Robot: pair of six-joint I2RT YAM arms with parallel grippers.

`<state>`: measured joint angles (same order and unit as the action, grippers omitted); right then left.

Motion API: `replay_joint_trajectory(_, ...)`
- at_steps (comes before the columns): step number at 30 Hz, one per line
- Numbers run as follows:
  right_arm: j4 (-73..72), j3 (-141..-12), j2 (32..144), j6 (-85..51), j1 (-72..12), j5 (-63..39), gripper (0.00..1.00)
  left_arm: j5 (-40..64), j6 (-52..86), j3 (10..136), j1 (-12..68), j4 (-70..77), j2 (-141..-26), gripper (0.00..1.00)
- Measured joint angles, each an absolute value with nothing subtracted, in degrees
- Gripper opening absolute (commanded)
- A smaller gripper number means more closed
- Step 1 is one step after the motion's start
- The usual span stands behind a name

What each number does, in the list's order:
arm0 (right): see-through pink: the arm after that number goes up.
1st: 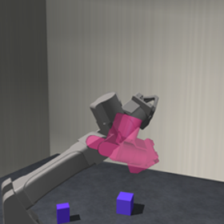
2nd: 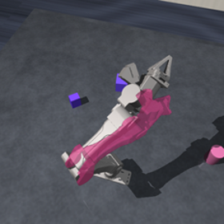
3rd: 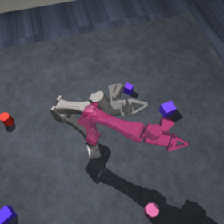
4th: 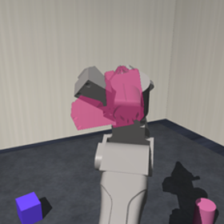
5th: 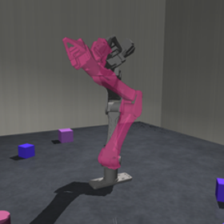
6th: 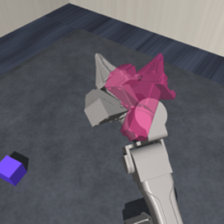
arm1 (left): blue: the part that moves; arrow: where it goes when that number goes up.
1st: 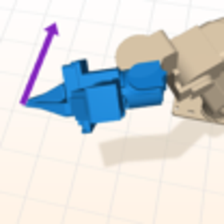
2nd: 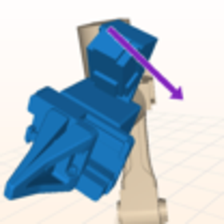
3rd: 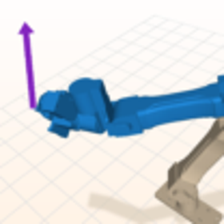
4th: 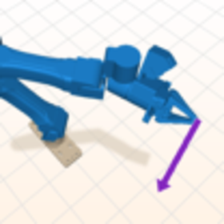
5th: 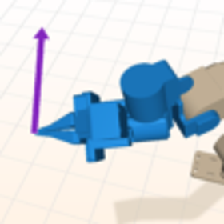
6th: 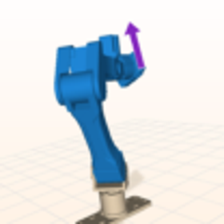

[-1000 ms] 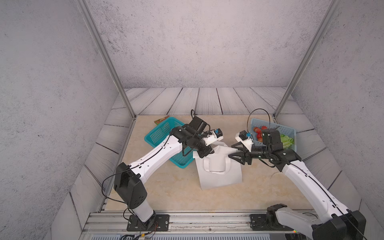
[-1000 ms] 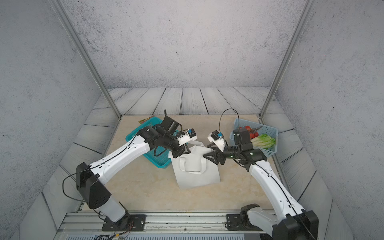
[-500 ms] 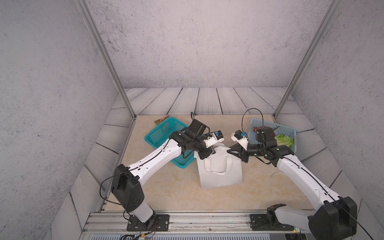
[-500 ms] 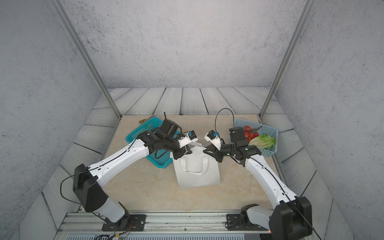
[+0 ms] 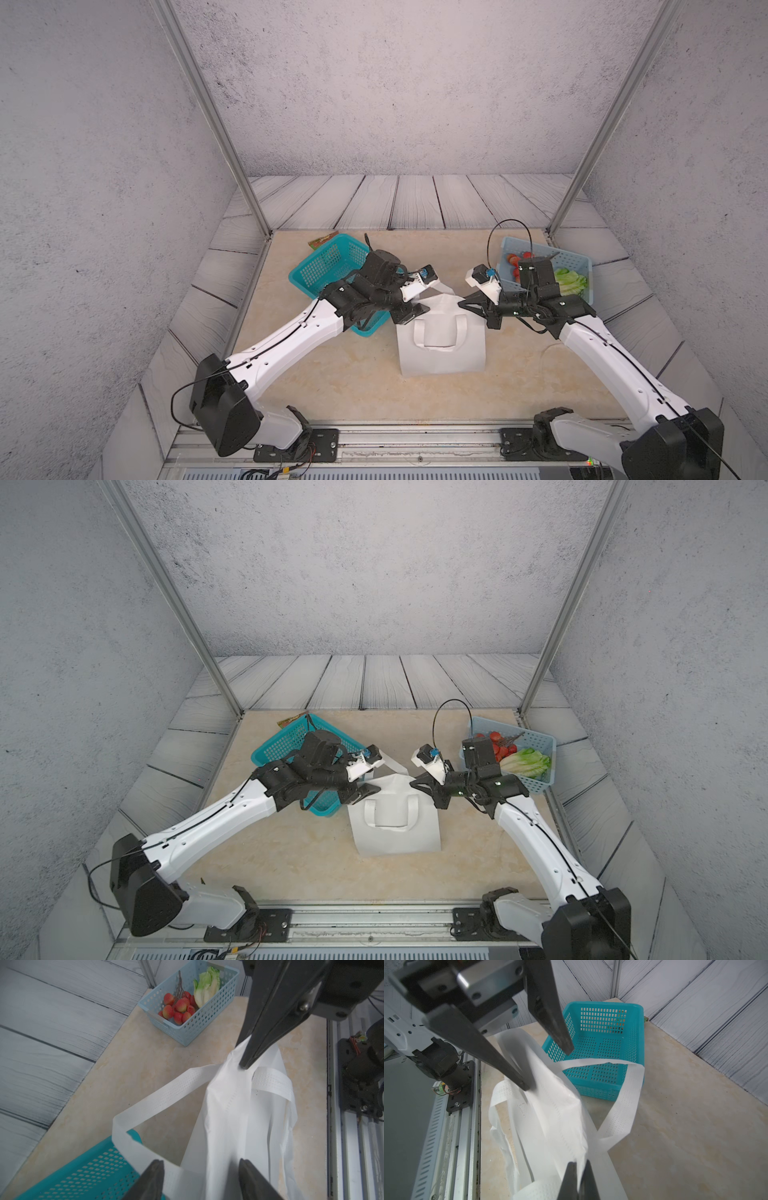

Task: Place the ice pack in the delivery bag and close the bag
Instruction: Seal the delivery bag at the center of the board.

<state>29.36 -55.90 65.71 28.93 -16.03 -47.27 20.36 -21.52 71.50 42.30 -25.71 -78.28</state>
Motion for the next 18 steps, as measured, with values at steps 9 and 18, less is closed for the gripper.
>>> replay_joint_trajectory(9, 30.94, -54.89, 64.10, 35.66, -15.94, -48.10, 0.00, 35.64, -23.59, 76.47, 31.77, -34.30, -72.29, 0.89)
replay_joint_trajectory(18, 31.73, -54.89, 63.90, 37.15, -15.94, -47.77, 0.00, 36.77, -24.99, 71.94, 31.88, -37.43, -73.36, 0.93)
